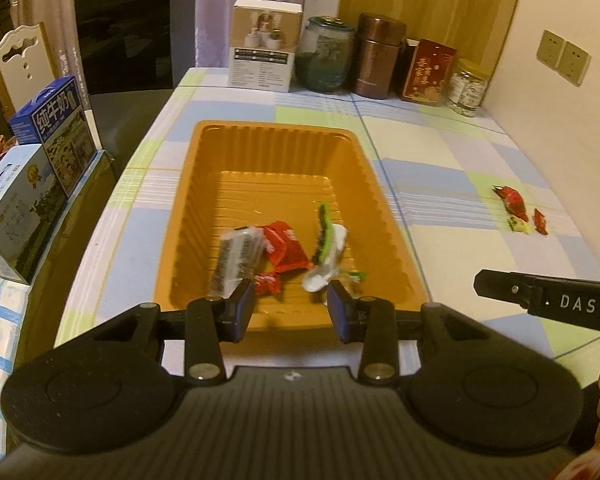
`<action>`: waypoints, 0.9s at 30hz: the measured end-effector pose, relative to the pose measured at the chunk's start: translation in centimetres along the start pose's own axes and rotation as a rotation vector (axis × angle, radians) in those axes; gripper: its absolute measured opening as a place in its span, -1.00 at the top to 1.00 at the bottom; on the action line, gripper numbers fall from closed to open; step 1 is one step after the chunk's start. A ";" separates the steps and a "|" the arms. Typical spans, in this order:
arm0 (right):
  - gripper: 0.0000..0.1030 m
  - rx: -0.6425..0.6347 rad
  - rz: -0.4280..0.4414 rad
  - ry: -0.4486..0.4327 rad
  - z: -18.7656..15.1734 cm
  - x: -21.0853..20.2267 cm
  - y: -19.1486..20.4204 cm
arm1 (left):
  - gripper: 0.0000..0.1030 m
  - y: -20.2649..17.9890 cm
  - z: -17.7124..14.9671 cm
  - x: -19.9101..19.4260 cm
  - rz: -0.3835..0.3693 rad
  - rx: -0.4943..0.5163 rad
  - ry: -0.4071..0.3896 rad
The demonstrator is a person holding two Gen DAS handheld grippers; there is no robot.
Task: Organize snacks
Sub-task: 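Move both open tools back toward the remaining candies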
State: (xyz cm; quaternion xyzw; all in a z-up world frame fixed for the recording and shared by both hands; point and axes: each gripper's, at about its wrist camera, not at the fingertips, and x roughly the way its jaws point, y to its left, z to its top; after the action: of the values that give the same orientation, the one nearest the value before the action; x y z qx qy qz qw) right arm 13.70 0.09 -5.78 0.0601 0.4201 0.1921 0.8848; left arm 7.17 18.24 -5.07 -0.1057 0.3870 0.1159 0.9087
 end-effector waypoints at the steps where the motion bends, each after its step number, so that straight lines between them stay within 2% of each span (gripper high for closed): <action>1: 0.20 -0.002 -0.011 -0.003 -0.2 -0.5 -0.2 | 0.30 -0.3 -0.1 -0.2 -0.006 0.002 -0.001; 9: 0.11 -0.022 -0.090 -0.037 -1.1 -3.8 -1.7 | 0.29 -3.4 -0.4 -1.3 -0.055 0.037 -0.010; 13: 0.06 0.000 -0.116 -0.056 -1.2 -5.3 -2.9 | 0.21 -5.1 -0.4 -1.8 -0.076 0.059 -0.020; 18: -0.06 0.031 -0.147 -0.075 -1.2 -6.7 -4.7 | 0.20 -6.9 -0.2 -2.0 -0.103 0.079 -0.022; 27: -0.16 0.086 -0.187 -0.099 -1.2 -8.4 -7.6 | 0.14 -9.7 0.0 -1.8 -0.141 0.112 -0.017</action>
State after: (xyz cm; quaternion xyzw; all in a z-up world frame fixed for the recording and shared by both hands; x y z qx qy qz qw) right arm 10.13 -10.22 -2.51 0.0680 0.3874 0.0873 0.9152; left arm 8.80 8.81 -2.79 -0.0807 0.3769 0.0307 0.9222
